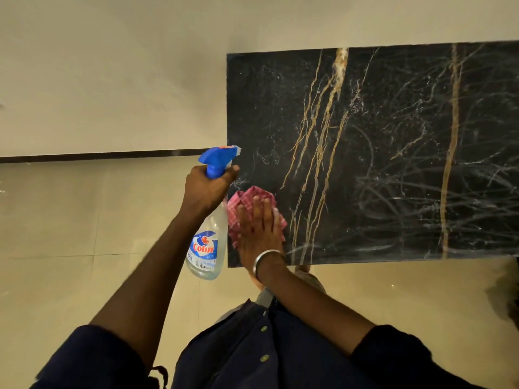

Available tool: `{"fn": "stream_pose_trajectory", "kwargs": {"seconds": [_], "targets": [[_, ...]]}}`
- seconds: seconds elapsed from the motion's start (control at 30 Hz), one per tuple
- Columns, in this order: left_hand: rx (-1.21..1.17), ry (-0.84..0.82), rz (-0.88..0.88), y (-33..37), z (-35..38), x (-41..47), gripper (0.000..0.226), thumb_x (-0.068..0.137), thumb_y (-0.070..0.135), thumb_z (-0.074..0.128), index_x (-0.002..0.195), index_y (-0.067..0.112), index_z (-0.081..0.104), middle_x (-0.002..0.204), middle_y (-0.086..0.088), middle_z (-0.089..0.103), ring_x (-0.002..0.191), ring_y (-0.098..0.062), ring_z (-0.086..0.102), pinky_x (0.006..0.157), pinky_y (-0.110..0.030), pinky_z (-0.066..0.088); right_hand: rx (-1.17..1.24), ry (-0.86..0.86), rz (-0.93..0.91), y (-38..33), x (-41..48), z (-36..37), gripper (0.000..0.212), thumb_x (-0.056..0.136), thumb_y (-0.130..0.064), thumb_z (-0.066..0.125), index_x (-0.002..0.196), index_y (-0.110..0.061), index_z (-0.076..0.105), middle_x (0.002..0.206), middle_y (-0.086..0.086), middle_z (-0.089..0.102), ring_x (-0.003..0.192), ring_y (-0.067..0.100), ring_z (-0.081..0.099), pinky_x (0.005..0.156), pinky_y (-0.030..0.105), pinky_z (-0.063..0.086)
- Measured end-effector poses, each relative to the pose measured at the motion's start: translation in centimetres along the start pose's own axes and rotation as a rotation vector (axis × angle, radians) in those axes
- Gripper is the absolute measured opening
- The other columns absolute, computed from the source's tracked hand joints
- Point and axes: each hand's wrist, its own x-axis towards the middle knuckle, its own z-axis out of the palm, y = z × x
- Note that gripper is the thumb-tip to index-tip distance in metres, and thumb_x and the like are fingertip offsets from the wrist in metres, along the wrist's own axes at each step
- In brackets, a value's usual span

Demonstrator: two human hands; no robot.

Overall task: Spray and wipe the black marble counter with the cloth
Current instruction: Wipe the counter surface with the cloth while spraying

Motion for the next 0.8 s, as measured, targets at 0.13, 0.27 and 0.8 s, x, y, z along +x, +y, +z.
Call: {"fn": "stream_pose_trajectory", "kwargs": {"seconds": [0.13, 0.27, 0.8], "targets": [[0.008, 0.010, -0.012, 0.0, -0.5, -0.3, 0.040, 0.090, 0.041, 0.061, 0.099, 0.002, 0.064, 0.073, -0.011, 0.061, 0.060, -0.016, 0.055, 0.060, -0.022, 0.046, 0.001, 0.013, -0.103, -2.9, -0.4, 0.2, 0.099, 0.094, -0.046, 0.043, 0.147, -0.011, -0.033, 0.161, 0.020, -0.020, 0.148, 0.042, -0.016, 0.120, 0.058, 0.004], [0.002, 0.005, 0.004, 0.0, -0.5, -0.5, 0.038, 0.090, 0.039, 0.062, 0.099, 0.002, 0.065, 0.076, -0.014, 0.062, 0.061, -0.017, 0.056, 0.061, -0.022, 0.047, -0.066, -0.054, -0.216, 0.2, -0.8, 0.4, 0.092, 0.097, -0.052, 0.039, 0.151, -0.017, -0.027, 0.160, 0.015, -0.027, 0.148, 0.037, -0.022, 0.120, 0.055, -0.002], [-0.029, -0.076, 0.032, 1.2, 0.9, 0.2, 0.039, 0.089, 0.040, 0.063, 0.099, 0.002, 0.065, 0.079, -0.017, 0.065, 0.066, -0.021, 0.060, 0.066, -0.029, 0.051, 0.000, 0.079, 0.225, 7.6, -4.0, -0.5, 0.084, 0.086, -0.044, 0.041, 0.158, -0.014, 0.009, 0.161, 0.026, 0.005, 0.149, 0.046, 0.006, 0.118, 0.059, 0.007]]}}
